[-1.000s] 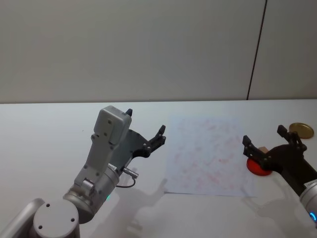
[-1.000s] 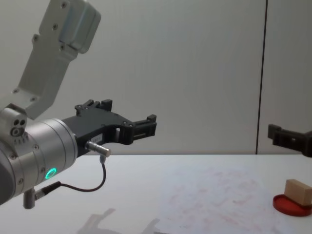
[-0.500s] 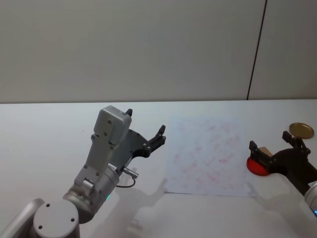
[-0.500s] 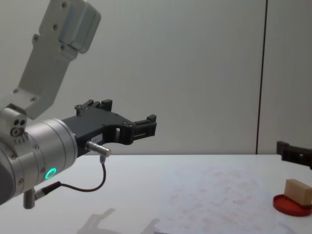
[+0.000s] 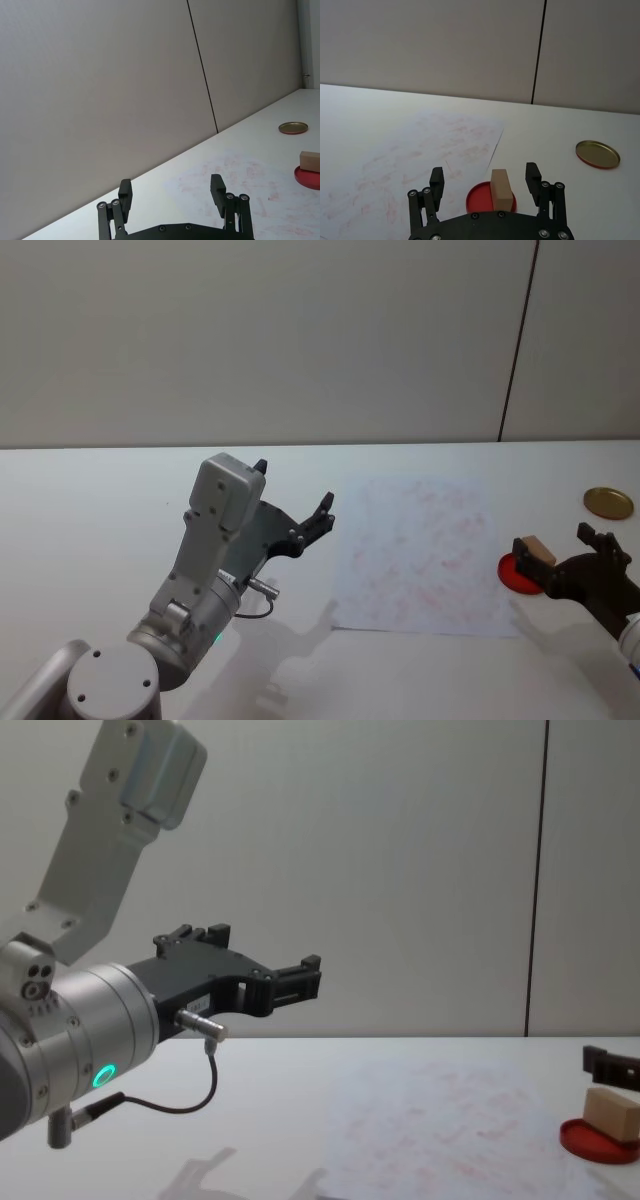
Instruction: Use the one hand to pick up the stamp and affix it onto the A4 paper.
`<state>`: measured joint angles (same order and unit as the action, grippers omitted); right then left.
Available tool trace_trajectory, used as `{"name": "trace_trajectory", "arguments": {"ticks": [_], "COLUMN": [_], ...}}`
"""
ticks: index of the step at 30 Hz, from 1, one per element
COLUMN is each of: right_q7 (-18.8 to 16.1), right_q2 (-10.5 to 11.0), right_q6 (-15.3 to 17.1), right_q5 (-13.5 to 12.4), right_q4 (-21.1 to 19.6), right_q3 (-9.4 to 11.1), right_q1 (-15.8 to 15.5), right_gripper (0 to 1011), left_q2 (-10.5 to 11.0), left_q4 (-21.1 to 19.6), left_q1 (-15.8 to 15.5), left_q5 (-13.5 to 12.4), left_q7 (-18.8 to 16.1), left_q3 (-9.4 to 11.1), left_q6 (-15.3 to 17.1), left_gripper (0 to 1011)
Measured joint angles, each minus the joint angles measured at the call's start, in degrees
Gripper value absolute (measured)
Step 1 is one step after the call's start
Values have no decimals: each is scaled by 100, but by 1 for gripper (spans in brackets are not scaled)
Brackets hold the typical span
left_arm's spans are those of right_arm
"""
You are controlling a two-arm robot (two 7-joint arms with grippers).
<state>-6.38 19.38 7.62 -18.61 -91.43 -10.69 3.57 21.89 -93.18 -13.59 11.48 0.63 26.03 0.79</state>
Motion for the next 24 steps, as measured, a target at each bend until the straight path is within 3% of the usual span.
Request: {"name": "trace_trajectory", "arguments": {"ticks": [24], "right_q7": [-24], "right_q2": [-175], "right_q6": [222], "right_q5": [-69], "right_q4": [602], "right_q3": [-9], "right_q1": [310], "right_gripper": [1001], "left_q2": [0], "left_q4": [0], "left_q1": [0], "left_q5": [0], "left_q7": [0], "left_q3": [0], "left_q6": [0], "left_gripper": [993]}}
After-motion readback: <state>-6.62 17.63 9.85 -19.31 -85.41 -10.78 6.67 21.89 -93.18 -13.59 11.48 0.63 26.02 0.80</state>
